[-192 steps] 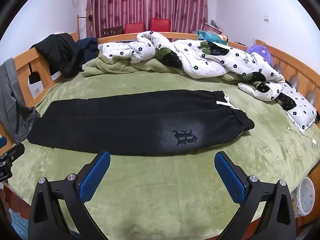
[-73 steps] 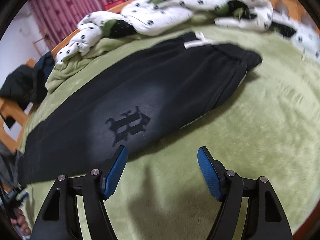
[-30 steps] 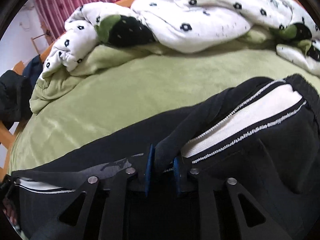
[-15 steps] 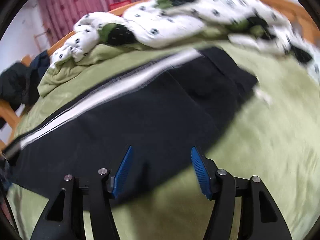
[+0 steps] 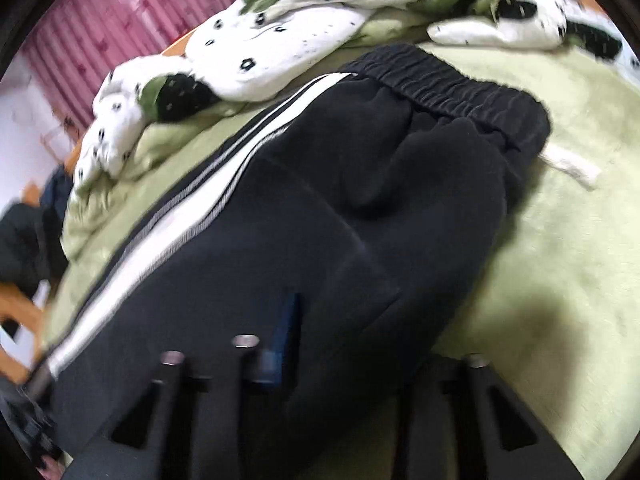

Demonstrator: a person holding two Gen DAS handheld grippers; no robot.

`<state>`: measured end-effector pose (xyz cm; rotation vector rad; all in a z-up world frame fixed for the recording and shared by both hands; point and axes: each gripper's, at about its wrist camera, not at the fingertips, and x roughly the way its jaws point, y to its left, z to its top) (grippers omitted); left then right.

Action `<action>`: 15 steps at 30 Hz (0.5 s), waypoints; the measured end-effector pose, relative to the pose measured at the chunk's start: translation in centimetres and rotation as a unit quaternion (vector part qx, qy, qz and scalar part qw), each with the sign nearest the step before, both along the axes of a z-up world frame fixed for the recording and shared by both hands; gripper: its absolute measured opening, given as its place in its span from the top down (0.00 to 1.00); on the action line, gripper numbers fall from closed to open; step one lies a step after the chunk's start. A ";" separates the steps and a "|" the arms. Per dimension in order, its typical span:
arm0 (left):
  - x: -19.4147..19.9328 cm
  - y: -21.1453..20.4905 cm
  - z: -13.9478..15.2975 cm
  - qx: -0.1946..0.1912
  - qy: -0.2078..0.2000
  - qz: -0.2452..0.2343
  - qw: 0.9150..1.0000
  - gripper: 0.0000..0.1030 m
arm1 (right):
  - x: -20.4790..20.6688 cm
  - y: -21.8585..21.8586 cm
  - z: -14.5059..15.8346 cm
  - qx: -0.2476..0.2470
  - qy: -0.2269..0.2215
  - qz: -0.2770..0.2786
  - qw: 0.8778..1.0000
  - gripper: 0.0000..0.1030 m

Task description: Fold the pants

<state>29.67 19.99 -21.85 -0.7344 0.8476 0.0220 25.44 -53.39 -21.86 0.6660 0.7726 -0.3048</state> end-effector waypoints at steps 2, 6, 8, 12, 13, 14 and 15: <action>0.0 0.0 0.1 -0.005 -0.003 -0.002 1.000 0.87 | -0.7 0.0 0.3 0.000 -0.009 -0.005 1.000 0.85; -2.0 -1.0 2.1 0.034 -0.007 -0.015 0.999 0.90 | -3.2 -0.8 2.5 0.036 -0.044 -0.012 0.998 0.87; -3.4 -1.7 3.1 0.041 -0.011 -0.032 0.999 0.90 | -5.0 -0.7 4.1 0.012 -0.045 -0.006 0.999 0.87; -8.3 -3.6 4.5 0.071 -0.004 -0.071 0.995 0.90 | -9.4 -1.1 5.9 -0.047 -0.015 0.018 0.999 0.88; -10.3 -4.2 4.7 0.070 -0.002 -0.081 0.994 0.90 | -11.0 -1.9 6.3 -0.048 -0.011 0.019 0.999 0.88; -11.4 -4.5 4.7 0.066 -0.001 -0.088 0.994 0.90 | -12.2 -2.6 6.5 -0.048 -0.009 0.018 0.999 0.88; -13.0 -5.0 4.7 0.066 0.000 -0.097 0.993 0.90 | -14.2 -3.5 7.0 -0.054 -0.007 0.017 0.998 0.87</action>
